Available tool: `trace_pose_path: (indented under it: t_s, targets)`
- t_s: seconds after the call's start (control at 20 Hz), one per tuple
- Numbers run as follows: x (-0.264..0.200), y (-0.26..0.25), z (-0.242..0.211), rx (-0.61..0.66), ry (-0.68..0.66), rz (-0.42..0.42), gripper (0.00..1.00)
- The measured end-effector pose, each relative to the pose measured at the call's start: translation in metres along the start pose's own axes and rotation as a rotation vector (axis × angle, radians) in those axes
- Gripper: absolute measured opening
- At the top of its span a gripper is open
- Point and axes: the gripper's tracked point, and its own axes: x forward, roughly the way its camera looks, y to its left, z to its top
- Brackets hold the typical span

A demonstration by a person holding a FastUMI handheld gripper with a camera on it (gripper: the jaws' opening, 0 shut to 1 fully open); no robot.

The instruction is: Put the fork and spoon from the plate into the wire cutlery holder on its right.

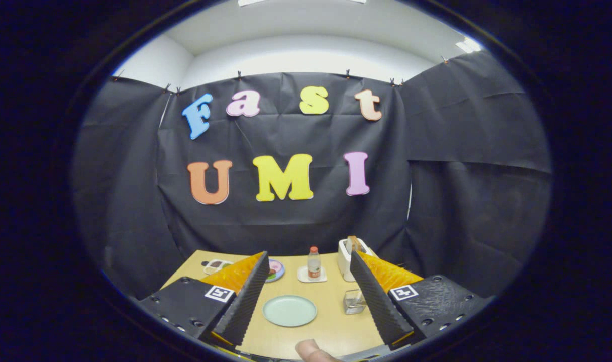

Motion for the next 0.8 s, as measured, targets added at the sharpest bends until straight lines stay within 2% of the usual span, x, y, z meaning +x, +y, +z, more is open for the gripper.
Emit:
trace_pose_path:
  t_s: [0.35, 0.8]
  targets:
    - [-0.007, 0.007, 0.018, -0.041, -0.066, 0.013, 0.96]
    - [0.021, 0.002, 0.006, -0.047, -0.025, 0.043, 0.97]
